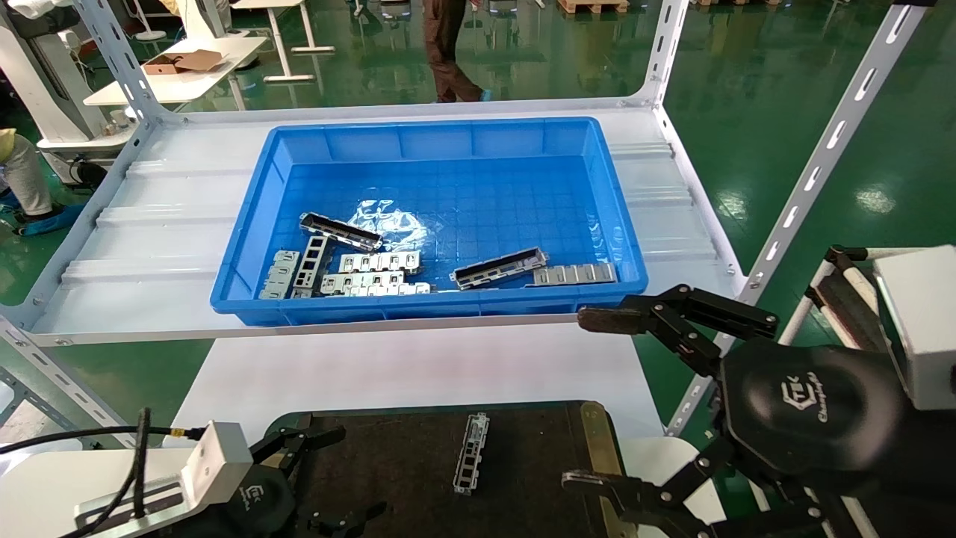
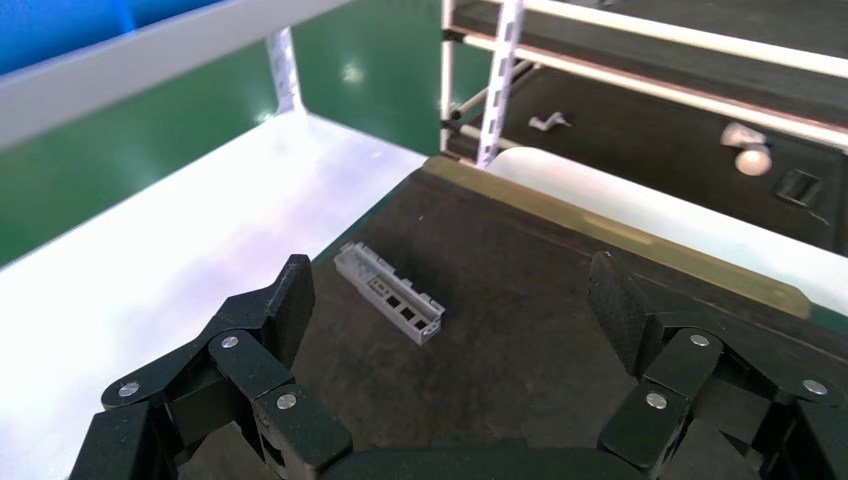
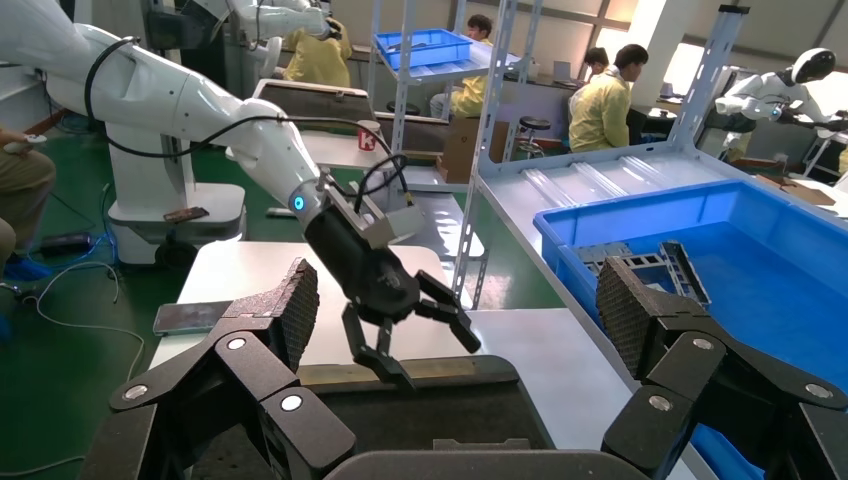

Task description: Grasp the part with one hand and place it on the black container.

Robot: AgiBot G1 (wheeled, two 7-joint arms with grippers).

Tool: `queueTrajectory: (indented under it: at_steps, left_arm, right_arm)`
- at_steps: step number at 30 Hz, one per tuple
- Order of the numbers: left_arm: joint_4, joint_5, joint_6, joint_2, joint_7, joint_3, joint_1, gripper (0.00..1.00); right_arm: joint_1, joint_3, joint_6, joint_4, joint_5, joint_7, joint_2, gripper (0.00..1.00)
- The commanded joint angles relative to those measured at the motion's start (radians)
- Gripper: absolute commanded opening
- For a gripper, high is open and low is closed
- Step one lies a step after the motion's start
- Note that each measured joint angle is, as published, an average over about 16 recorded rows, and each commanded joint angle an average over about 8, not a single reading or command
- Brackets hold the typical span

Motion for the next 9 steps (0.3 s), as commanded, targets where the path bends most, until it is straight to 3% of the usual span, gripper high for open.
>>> queueTrajectory:
  at_steps: [1, 9]
  left_arm:
    - [0.030, -0.015, 0.062, -0.007, 0.047, -0.017, -0.005, 1.00]
    - [0.077, -0.030, 0.132, -0.009, 0.080, -0.028, -0.026, 1.00]
  right_arm:
    - [0.000, 0.000, 0.000, 0.000, 0.000, 0.000, 0.000, 1.00]
    - [0.000, 0.000, 0.000, 0.000, 0.000, 0.000, 0.000, 1.00]
